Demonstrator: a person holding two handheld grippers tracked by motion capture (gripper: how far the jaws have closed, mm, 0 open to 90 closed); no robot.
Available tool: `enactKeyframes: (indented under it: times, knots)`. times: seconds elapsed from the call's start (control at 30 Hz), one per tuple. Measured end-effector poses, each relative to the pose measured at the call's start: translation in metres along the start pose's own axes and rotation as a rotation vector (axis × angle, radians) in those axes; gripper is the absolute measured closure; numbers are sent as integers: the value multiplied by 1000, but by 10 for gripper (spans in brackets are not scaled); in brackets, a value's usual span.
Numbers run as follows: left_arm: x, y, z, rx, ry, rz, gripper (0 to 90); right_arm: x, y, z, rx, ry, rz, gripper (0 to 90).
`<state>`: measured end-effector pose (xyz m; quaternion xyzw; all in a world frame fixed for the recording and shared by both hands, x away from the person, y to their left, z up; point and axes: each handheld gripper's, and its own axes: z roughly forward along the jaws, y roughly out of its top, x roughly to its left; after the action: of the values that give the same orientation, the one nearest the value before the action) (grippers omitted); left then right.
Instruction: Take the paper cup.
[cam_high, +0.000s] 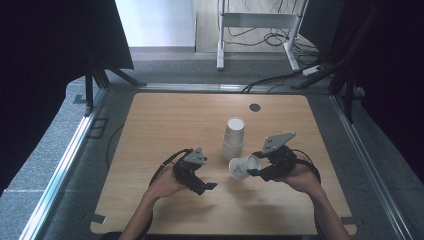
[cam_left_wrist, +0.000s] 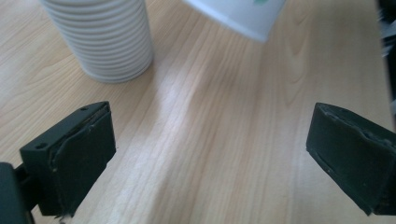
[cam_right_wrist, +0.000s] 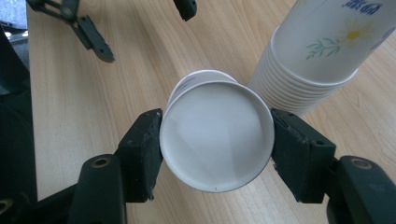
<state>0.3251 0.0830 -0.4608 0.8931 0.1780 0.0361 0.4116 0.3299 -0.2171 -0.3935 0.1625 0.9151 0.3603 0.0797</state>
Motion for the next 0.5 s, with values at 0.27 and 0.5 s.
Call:
enactKeyframes:
  times: [0.27,0.5]
  knots:
    - [3,-1,-7,-24,8,-15,20,-2,-12,6,-39,-14,45,370]
    - [1,0,-7,-9,9,5,21,2,-20,9,-76,4,54,370]
